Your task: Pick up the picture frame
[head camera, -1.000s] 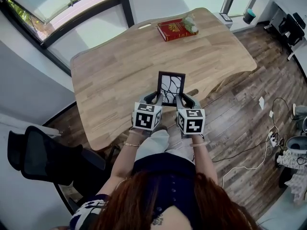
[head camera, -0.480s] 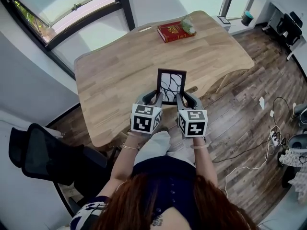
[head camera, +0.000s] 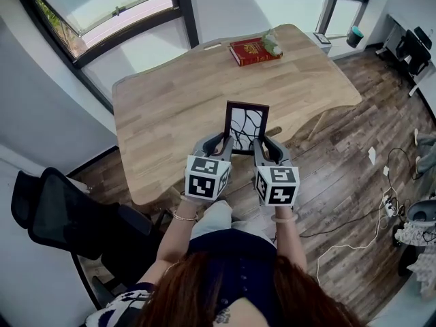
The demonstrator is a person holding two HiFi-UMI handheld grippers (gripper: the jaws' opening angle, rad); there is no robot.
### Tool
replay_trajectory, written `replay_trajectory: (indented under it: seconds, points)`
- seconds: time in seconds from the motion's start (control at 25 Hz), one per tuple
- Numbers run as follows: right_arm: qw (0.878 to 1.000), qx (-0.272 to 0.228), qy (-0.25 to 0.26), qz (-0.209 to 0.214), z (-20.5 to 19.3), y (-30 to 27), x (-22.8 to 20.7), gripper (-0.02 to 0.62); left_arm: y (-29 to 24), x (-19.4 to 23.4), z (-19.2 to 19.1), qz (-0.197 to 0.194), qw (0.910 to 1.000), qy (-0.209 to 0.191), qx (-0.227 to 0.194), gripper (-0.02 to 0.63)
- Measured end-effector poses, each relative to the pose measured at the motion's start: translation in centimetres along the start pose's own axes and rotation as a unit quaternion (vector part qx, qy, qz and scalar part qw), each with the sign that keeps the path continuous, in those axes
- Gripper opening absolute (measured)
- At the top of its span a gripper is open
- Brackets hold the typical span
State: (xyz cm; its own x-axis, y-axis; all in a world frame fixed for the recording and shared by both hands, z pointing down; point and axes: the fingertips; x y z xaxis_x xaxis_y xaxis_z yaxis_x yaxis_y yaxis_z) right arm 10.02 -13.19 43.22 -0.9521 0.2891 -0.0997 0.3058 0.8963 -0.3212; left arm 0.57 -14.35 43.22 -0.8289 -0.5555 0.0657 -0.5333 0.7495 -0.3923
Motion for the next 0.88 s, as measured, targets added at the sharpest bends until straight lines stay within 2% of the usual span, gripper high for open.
replay_trajectory:
  seconds: [0.56,0.88]
  points:
    - [1.000,-0.019,0.003,-0.003,2.1,2.7,3.1,0.078,4.4,0.2,1.7,-0.009,0.9994,-0.010,-0.032,0.092]
    - [0.999,-0.031,0.010,-0.015,3.6,4.4,7.3,0.078,8.6,1.8,2.3,-0.022,0.9986,-0.013,-0.046,0.092]
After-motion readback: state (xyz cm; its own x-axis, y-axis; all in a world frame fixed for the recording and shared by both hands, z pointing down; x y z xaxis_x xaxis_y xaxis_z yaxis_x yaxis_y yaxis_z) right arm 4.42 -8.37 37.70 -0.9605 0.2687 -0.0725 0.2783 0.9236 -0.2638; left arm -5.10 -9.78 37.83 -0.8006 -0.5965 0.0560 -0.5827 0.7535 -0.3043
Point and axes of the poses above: the fingertips, and each gripper's own axes: y backward along the fingers, x to its left, z out of its top, and after that the axes turned 2 degrees about -z, right-handed
